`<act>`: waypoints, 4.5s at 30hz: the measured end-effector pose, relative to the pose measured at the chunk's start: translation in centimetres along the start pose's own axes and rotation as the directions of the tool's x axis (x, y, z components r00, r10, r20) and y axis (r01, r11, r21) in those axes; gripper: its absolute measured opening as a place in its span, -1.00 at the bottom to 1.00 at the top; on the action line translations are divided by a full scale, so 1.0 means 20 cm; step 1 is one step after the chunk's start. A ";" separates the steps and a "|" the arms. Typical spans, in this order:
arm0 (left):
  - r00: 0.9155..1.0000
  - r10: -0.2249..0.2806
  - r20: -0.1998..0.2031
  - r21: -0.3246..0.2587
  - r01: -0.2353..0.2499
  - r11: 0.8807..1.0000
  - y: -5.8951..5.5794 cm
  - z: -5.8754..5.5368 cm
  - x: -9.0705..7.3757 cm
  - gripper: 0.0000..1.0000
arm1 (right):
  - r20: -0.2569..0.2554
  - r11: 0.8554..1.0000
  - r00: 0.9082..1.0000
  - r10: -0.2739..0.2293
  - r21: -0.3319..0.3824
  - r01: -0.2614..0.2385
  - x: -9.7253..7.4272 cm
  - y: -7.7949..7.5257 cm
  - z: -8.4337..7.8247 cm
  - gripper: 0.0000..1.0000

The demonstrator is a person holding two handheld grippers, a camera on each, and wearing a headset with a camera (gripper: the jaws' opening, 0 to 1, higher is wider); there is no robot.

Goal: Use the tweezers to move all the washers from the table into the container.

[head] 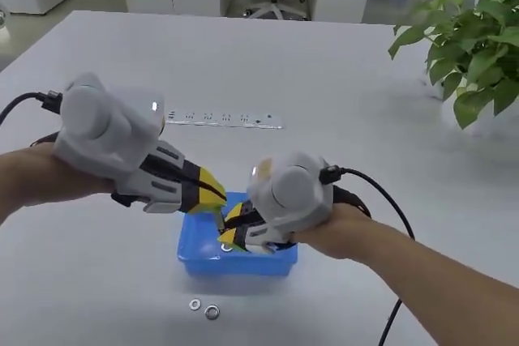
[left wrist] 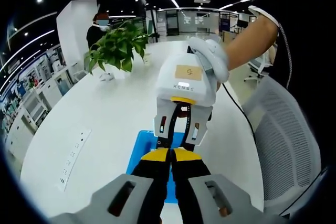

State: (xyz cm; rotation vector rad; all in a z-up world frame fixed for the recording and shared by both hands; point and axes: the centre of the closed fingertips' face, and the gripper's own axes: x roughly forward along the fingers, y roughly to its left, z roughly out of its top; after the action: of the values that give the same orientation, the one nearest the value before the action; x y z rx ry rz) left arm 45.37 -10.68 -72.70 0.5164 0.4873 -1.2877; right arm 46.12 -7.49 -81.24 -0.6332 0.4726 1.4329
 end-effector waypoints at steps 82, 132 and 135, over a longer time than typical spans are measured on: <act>0.999 -0.033 0.003 -0.115 0.033 0.993 -0.37 -0.23 0.09 -0.90 | -0.031 0.990 0.990 0.141 0.029 -0.140 0.17 0.45 -0.18 -0.74; 0.999 0.014 0.035 -0.037 -0.012 0.999 -0.21 0.02 -0.06 -0.90 | -0.013 0.997 0.997 0.073 -0.014 -0.074 -0.01 0.23 0.04 -0.79; 0.999 0.018 0.033 -0.023 -0.017 1.000 -0.17 0.04 -0.05 -0.90 | -0.015 0.998 0.998 0.062 -0.019 -0.062 -0.02 0.19 0.04 -0.79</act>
State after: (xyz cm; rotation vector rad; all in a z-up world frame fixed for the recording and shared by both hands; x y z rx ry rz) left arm 41.77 -10.99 -71.75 0.4786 0.4683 -1.2709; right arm 42.29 -7.11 -80.79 -0.6495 0.4943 1.4941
